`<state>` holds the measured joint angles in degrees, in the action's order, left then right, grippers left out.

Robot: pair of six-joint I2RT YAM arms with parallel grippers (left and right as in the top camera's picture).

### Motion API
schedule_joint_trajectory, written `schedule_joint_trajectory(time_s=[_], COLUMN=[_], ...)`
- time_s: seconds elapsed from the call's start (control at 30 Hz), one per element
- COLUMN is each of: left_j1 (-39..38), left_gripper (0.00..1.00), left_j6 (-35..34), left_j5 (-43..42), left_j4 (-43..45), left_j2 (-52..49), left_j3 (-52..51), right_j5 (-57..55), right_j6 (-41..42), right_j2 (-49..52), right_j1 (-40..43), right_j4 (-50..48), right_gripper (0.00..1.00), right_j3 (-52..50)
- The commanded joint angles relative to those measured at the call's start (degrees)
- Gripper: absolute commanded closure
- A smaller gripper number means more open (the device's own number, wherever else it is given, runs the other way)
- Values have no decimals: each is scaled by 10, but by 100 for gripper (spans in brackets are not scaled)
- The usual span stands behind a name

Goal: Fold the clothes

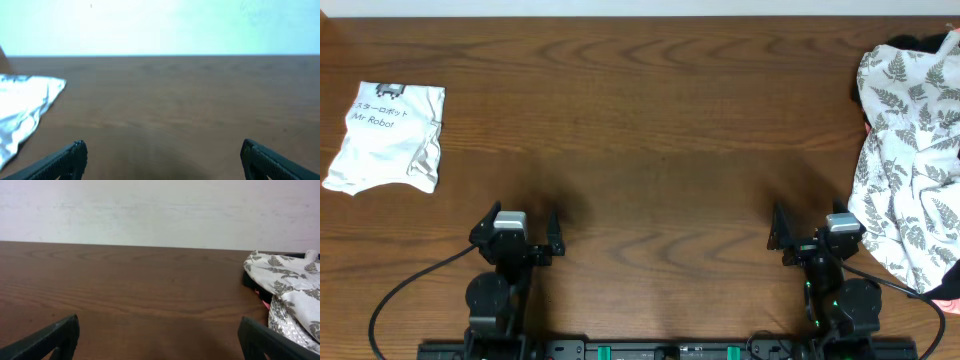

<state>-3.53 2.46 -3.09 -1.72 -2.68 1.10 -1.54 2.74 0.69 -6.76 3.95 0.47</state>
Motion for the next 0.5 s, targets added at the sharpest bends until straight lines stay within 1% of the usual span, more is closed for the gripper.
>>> schedule_joint_trajectory(time_s=[0.0, 0.47], left_j1=[-4, -4], left_gripper=[2, 2], left_j6=[10, 9], left_j5=[14, 23], left_j4=[-23, -23], left_j2=[26, 24], left_j3=[-9, -9], right_j5=[-6, -6], right_j6=[-7, -7], right_j2=[-3, -3], right_j1=[5, 5], right_j4=[2, 2], right_gripper=[1, 1], right_j3=[-2, -2])
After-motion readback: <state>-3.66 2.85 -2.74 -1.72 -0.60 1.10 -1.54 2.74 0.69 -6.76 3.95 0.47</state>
